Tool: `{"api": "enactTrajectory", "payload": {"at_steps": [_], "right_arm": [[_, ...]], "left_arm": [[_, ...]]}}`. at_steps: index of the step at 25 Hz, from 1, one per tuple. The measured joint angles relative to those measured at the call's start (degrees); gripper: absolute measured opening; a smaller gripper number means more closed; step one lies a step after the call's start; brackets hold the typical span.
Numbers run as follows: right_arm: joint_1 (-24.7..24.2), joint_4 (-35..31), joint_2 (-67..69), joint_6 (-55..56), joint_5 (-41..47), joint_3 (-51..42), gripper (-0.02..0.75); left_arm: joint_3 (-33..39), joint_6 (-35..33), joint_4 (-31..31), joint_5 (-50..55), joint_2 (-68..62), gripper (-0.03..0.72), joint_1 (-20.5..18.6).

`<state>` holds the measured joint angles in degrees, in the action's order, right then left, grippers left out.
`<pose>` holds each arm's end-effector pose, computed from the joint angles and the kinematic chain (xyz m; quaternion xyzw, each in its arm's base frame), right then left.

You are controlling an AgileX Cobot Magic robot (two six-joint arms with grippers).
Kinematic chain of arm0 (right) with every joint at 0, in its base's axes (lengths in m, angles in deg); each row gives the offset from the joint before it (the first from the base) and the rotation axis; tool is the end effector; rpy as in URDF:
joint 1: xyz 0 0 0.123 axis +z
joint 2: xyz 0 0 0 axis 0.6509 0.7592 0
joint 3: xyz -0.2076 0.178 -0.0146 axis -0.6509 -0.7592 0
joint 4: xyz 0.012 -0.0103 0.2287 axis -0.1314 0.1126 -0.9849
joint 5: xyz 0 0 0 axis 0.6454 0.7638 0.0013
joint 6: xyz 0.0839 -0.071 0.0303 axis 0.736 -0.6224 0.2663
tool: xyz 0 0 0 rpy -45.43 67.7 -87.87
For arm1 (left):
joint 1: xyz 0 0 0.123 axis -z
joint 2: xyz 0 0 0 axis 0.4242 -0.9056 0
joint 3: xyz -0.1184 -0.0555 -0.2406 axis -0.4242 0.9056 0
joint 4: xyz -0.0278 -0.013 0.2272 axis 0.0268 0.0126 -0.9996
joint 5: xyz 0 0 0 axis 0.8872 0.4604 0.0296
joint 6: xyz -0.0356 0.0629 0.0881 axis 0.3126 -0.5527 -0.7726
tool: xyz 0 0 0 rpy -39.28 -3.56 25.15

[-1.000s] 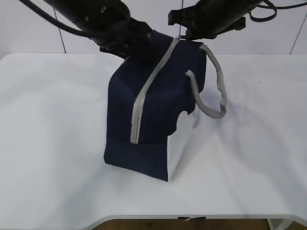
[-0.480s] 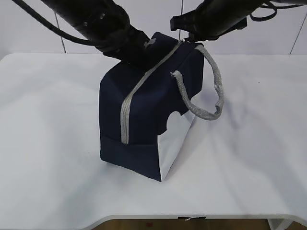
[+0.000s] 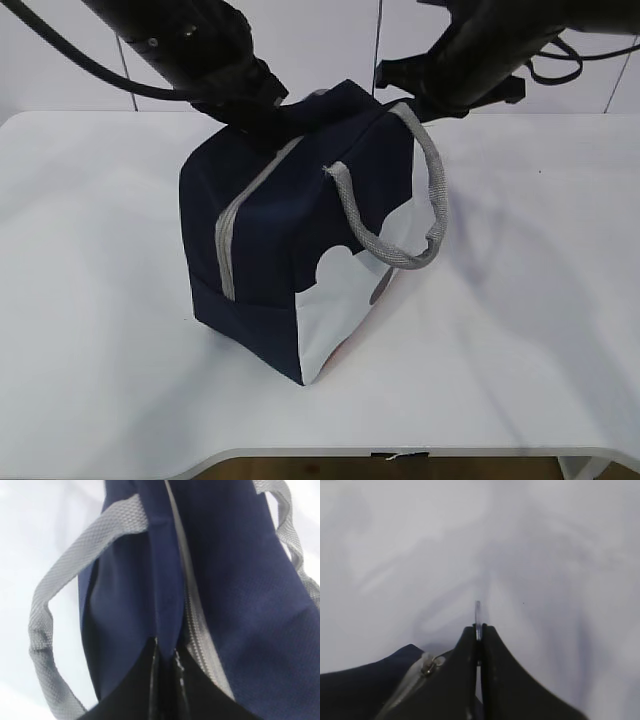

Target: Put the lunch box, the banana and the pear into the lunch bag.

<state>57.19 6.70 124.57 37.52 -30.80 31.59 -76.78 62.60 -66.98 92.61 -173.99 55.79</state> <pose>0.4322 0.1214 0.2461 0.0060 0.9287 0.0763 0.3629 0.3220 -0.2287 0.2862 0.3813 0.8698 -0.1817 0.2550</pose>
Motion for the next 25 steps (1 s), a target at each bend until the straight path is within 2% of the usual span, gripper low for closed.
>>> {"api": "enactTrajectory", "payload": {"at_steps": [11,20,25], "right_arm": [[-0.6,-6.3,5.0,-3.0,1.9,0.3,0.006],[-0.6,-6.6,5.7,-3.7,2.8,0.8,0.006],[-0.7,-6.3,5.9,-5.2,7.0,4.2,0.006]], "left_arm": [[0.0,0.0,-2.1,1.3,0.0,0.002,0.0],[0.0,0.0,-2.1,2.3,0.1,0.002,0.0],[0.0,0.0,-2.1,3.0,0.1,0.002,0.0]]}}
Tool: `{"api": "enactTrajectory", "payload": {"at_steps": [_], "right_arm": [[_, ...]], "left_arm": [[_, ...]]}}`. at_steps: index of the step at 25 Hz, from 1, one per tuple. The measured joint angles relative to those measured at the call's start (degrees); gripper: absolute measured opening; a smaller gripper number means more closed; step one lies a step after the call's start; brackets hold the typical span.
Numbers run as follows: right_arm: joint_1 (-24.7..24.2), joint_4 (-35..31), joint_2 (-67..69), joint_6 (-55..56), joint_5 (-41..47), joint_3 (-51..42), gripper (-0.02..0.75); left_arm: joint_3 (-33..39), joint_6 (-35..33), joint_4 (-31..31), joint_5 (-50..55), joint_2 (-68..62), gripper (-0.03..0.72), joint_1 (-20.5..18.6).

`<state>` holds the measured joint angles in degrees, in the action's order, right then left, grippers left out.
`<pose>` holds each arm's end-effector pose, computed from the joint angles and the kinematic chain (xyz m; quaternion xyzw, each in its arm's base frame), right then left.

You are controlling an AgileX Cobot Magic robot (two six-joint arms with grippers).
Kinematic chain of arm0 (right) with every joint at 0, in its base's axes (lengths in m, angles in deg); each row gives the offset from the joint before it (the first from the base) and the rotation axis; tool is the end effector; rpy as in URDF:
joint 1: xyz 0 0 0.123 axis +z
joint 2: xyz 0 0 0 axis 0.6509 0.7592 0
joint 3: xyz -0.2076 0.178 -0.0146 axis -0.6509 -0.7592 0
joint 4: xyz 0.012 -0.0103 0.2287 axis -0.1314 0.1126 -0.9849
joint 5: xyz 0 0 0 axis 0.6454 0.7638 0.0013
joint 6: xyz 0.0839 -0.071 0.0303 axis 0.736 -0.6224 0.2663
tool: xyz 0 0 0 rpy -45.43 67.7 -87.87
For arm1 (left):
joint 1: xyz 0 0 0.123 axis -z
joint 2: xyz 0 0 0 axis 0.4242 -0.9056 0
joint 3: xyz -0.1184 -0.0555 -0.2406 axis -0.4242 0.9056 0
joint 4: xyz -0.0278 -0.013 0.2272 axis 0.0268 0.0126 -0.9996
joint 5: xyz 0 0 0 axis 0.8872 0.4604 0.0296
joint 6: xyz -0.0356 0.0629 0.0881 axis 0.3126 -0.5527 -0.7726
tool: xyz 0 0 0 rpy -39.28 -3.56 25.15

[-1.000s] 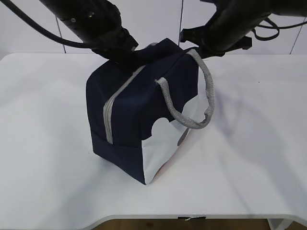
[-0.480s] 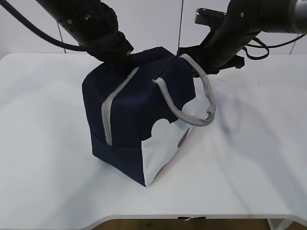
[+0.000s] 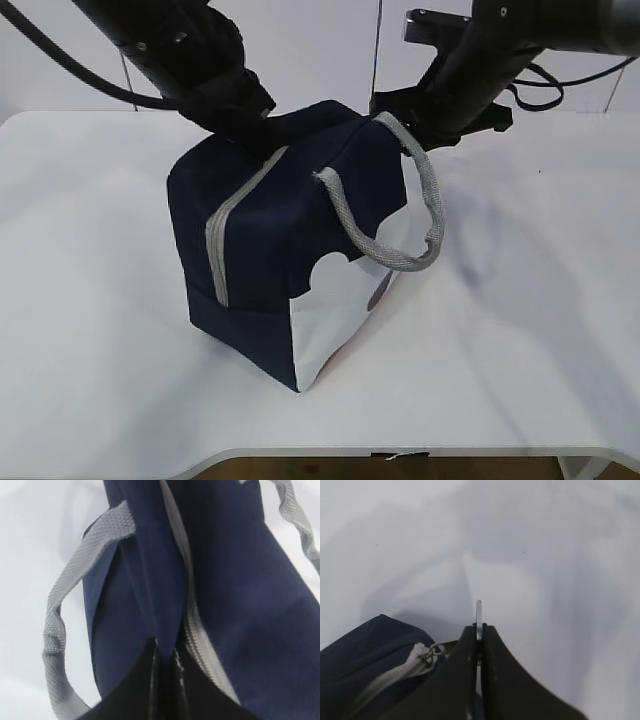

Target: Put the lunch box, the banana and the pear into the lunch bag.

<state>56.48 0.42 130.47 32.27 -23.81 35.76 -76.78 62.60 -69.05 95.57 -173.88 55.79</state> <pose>0.4402 0.1251 0.2120 0.0003 0.9549 0.0813 0.2856 0.3183 -0.2242 0.2832 0.3949 0.8732 -0.1654 0.2330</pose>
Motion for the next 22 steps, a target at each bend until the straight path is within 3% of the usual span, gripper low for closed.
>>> {"api": "enactTrajectory", "payload": {"at_steps": [6,11,15,19,22], "right_arm": [[-0.3,0.0,0.7,-0.3,4.4,5.1,0.043],[-0.3,0.6,0.8,-0.3,5.5,9.2,0.243],[-0.3,0.6,0.8,-0.3,9.1,13.6,0.386],[-0.3,0.7,0.8,-3.1,17.2,19.6,0.421],[-0.3,0.7,0.8,-7.1,24.9,24.1,0.424]], "left_arm": [[0.0,0.5,0.0,0.1,0.0,0.007,0.0],[0.0,2.0,-0.3,-0.4,0.0,0.058,0.0],[0.0,3.2,-0.9,-1.7,0.0,0.198,0.0],[-0.4,3.5,-1.0,-2.3,0.0,0.423,0.0],[-2.6,4.1,-1.5,-0.9,0.0,0.47,-0.1]]}}
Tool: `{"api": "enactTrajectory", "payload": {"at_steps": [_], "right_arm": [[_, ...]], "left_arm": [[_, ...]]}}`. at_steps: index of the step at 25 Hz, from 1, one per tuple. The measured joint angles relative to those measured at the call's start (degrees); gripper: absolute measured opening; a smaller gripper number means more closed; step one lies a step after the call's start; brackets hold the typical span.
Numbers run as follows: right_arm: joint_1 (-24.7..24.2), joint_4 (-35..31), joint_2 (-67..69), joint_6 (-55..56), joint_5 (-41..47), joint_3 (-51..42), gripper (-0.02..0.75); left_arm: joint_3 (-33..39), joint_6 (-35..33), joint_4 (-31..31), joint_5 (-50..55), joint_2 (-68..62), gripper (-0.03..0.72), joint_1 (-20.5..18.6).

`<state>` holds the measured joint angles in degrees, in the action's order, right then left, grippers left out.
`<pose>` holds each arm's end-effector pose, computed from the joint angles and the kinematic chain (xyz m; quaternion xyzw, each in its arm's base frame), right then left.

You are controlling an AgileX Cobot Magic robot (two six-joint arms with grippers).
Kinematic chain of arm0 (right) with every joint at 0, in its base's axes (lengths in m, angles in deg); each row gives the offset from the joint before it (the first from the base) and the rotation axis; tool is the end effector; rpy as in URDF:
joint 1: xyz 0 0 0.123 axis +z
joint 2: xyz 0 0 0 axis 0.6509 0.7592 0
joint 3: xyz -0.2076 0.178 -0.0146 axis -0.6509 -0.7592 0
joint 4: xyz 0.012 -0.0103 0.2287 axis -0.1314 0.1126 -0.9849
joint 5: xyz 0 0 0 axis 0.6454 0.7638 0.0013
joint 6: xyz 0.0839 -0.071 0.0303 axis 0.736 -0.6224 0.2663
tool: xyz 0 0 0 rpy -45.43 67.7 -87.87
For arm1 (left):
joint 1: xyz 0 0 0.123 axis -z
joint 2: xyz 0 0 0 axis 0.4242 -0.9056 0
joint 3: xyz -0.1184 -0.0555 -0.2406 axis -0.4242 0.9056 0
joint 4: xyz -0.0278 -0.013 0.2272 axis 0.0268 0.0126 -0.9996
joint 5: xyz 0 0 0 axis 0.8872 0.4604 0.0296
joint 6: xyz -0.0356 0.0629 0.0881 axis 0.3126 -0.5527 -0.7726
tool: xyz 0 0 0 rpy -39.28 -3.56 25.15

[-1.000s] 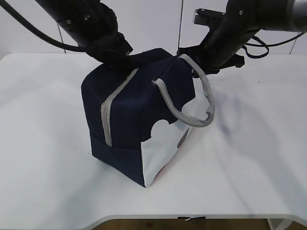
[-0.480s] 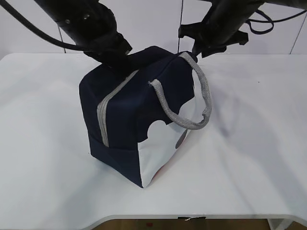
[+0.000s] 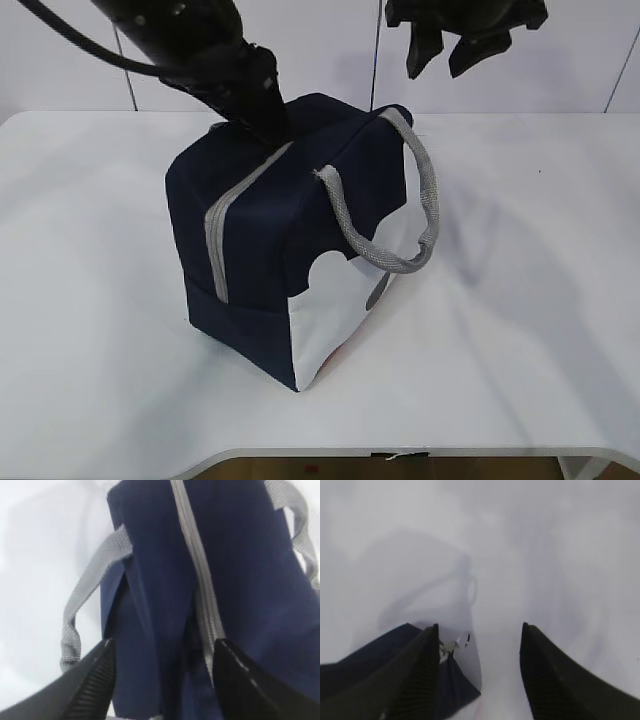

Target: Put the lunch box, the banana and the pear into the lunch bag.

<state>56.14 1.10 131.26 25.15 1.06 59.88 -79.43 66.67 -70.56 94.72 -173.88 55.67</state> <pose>0.4370 0.1201 0.3006 -0.0572 0.9571 0.0541 0.2789 0.3247 -0.2239 0.2964 0.3661 0.8789 -0.1645 0.2577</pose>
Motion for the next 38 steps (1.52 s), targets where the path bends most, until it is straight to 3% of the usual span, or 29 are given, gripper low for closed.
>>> {"api": "enactTrajectory", "payload": {"at_steps": [7,17,25,38], "right_arm": [[0.0,0.7,0.0,-1.7,5.7,7.8,0.427],[0.0,-1.7,-4.1,-2.1,6.2,6.6,0.426],[0.0,-3.9,-16.3,-3.0,6.2,-8.2,0.425],[0.0,-3.9,-41.0,-3.1,6.2,-35.0,0.425]], "left_arm": [[-8.0,3.9,-1.4,9.1,0.2,0.477,-2.7],[-13.0,10.4,-5.4,16.0,1.5,0.431,-6.5],[-12.6,12.8,-8.2,16.1,4.9,0.404,-6.5],[-2.9,13.6,-10.1,16.3,16.2,0.398,-6.5]]}}
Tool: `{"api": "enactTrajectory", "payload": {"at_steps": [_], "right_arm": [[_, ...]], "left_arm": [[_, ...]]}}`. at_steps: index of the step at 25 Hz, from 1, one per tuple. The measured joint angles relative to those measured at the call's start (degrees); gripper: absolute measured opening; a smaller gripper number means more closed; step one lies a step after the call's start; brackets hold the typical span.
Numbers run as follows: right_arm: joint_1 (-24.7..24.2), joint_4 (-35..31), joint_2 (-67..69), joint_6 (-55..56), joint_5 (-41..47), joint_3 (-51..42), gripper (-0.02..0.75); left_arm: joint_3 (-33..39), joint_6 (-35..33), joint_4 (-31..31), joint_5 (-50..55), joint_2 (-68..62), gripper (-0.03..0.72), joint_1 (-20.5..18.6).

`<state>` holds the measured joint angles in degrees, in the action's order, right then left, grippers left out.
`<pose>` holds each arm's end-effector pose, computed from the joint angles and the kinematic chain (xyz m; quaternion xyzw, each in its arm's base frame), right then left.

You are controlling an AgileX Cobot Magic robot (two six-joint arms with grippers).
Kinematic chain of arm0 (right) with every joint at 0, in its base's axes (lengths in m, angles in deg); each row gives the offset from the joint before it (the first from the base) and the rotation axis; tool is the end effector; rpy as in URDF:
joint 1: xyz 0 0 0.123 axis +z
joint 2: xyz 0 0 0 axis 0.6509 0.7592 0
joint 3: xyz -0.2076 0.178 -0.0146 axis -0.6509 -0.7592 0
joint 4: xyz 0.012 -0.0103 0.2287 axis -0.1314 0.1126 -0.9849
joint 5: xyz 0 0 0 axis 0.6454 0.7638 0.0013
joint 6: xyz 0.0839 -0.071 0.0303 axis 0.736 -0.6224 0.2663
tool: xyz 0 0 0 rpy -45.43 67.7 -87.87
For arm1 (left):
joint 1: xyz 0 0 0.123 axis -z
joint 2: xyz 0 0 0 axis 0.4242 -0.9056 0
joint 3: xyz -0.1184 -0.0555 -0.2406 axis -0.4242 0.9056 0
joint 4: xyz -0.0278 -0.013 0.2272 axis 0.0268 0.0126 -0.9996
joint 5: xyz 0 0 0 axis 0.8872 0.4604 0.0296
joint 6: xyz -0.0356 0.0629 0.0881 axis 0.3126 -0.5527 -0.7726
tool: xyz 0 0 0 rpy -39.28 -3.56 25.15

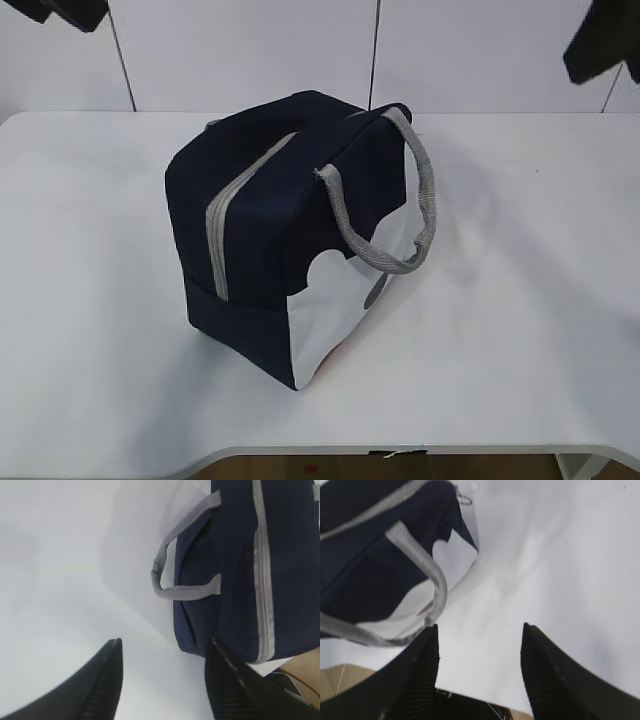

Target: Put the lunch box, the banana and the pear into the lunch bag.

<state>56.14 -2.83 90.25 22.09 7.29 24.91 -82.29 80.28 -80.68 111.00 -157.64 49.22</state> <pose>0.2515 0.0762 0.3819 -0.0811 0.9555 0.0799 0.2723 0.2738 -0.1371 0.3894 0.2528 0.9187 -0.1051 0.2848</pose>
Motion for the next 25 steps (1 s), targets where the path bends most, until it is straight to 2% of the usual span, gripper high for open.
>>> {"api": "enactTrajectory", "payload": {"at_steps": [9,25], "right_arm": [[0.0,0.3,-11.8,-2.3,0.0,-12.2,0.398],[0.0,0.4,-35.8,-3.0,0.5,-24.0,0.386]], "left_arm": [[9.4,0.1,-0.6,0.0,10.4,0.349,0.0],[24.8,0.1,-1.0,0.1,28.2,0.31,0.0]]}}
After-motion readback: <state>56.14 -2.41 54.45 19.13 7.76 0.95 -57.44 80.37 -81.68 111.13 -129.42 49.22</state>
